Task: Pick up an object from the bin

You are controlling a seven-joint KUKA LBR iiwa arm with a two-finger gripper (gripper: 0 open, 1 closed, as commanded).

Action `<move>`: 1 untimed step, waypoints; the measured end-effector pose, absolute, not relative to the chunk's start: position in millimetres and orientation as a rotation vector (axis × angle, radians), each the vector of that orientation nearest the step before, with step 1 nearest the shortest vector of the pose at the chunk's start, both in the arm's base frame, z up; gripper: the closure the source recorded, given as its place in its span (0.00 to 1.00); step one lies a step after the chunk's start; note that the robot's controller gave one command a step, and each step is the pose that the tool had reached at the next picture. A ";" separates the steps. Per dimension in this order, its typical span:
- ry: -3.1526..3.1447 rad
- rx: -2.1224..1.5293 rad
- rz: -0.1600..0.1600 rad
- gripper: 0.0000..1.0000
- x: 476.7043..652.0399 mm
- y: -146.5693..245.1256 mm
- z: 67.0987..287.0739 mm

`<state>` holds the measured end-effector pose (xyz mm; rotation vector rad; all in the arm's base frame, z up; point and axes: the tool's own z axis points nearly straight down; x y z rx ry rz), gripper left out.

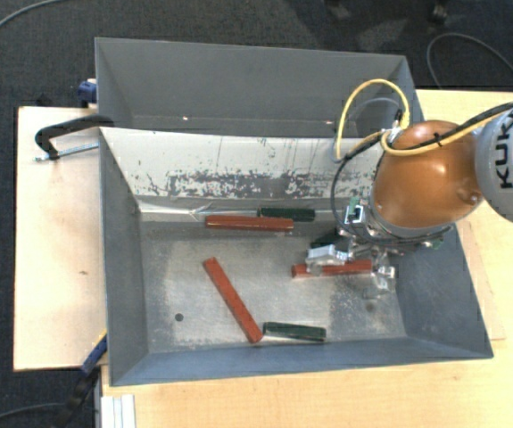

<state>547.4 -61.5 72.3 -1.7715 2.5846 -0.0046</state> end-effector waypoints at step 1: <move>1.897 -2.498 -0.004 0.00 568.5 -91.7 71.3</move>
Offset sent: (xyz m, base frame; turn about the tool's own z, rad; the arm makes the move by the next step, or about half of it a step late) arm 0.0197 -0.0310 -0.0023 -0.6457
